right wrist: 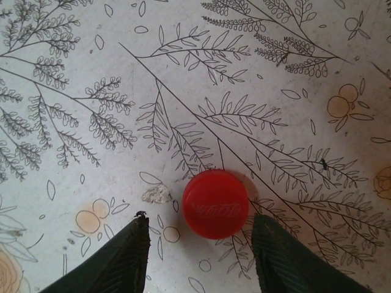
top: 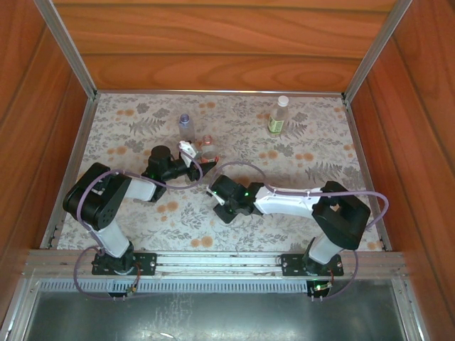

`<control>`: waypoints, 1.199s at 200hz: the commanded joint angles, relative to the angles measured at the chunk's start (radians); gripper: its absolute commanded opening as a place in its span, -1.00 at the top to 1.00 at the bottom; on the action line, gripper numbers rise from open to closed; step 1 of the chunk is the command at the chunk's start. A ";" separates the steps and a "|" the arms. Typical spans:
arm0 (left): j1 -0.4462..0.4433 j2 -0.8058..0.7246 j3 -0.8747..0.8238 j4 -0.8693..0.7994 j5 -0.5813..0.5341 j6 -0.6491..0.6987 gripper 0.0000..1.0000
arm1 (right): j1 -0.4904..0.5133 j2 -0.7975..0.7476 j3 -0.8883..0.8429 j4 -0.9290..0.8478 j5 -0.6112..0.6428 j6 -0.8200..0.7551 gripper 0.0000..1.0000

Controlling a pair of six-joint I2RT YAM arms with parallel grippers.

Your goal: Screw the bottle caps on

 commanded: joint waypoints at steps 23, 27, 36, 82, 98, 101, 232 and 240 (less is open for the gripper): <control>0.014 0.004 -0.024 -0.053 0.020 0.002 -0.31 | -0.010 0.031 0.019 0.035 -0.013 0.026 0.12; 0.015 0.004 -0.022 -0.053 0.021 0.002 -0.31 | -0.010 0.031 0.019 0.037 -0.014 0.026 0.13; 0.016 0.005 -0.021 -0.053 0.023 0.000 -0.31 | -0.010 0.031 0.019 0.039 -0.013 0.028 0.14; 0.017 0.010 -0.012 -0.054 0.033 -0.002 -0.31 | -0.011 0.069 0.020 0.046 -0.004 0.034 0.21; 0.017 0.013 -0.013 -0.054 0.034 -0.006 -0.31 | -0.011 0.073 0.017 0.052 0.004 0.038 0.21; 0.016 0.013 -0.013 -0.053 0.035 -0.005 -0.31 | -0.011 0.073 0.017 0.054 0.006 0.038 0.21; 0.019 0.030 -0.005 -0.054 0.044 -0.015 -0.31 | -0.012 0.061 -0.053 0.132 0.037 0.049 0.26; 0.019 0.029 -0.005 -0.053 0.043 -0.015 -0.31 | -0.012 0.059 -0.053 0.130 0.039 0.047 0.28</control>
